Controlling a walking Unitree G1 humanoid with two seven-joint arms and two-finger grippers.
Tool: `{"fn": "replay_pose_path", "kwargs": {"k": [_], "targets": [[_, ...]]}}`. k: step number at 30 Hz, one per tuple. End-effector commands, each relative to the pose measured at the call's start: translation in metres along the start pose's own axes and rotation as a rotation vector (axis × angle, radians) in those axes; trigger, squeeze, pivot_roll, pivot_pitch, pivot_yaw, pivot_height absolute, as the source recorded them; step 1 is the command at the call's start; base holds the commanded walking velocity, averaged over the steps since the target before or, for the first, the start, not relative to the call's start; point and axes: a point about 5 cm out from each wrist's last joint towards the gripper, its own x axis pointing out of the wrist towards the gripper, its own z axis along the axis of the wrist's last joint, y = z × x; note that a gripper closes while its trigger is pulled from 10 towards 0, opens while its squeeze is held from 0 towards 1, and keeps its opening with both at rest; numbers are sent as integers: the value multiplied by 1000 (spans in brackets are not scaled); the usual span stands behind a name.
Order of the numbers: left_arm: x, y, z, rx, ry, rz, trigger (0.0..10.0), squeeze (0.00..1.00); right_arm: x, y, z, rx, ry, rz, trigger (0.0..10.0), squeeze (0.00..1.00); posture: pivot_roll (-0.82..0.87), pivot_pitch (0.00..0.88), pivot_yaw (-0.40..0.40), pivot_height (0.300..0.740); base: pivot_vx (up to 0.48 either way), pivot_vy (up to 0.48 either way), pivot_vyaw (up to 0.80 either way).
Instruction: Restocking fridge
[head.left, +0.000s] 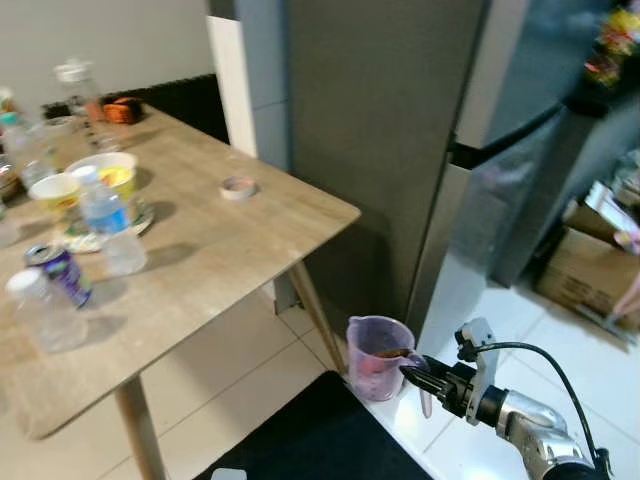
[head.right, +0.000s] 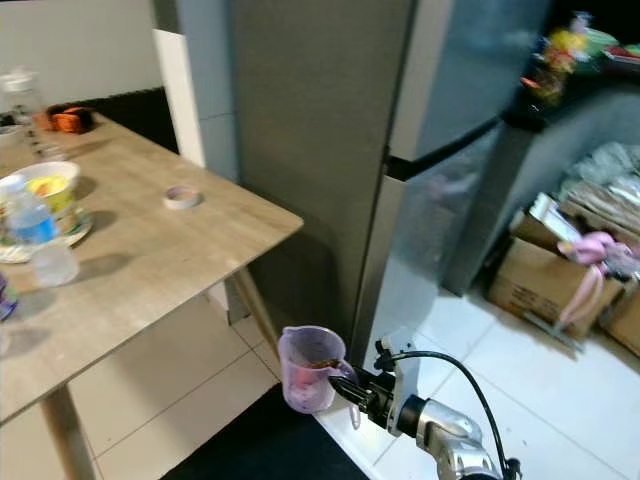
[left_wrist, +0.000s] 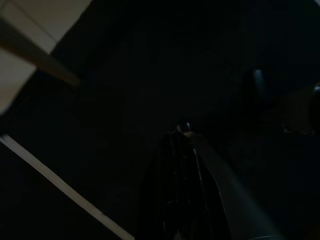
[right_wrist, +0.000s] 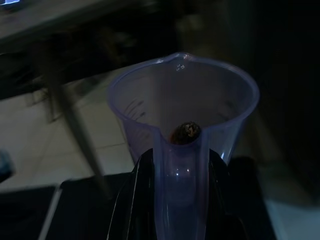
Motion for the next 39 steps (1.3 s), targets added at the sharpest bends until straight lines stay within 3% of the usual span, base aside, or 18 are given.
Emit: {"fn": "replay_pose_path", "kwargs": {"k": [1, 7, 14, 27, 39], "targets": [[-1, 1, -2, 24, 0, 8, 10000, 0, -2, -6, 6, -7, -41, -57, 10000, 0, -74, 0, 26, 740, 0, 0, -800], [0, 1, 2, 37, -20, 11, 10000, 0, -5, -14, 13, 33, -120, -127, 10000, 0, -75, 0, 28, 740, 0, 0, -800], [1, -1, 7, -9, -33, -21, 10000, 0, -1, -3, 7, 23, -110, -18, 10000, 0, -78, 0, 24, 740, 0, 0, -764], [0, 3, 7, -46, -25, -22, 10000, 0, 18, 22, 6, 17, -134, 127, 10000, 0, -80, 0, 28, 740, 0, -69, 0], [0, 2, 5, -61, -19, -28, 10000, 0, 23, 25, 5, 10, -108, 133, 10000, 0, -82, 0, 28, 740, 0, -379, 0]]}}
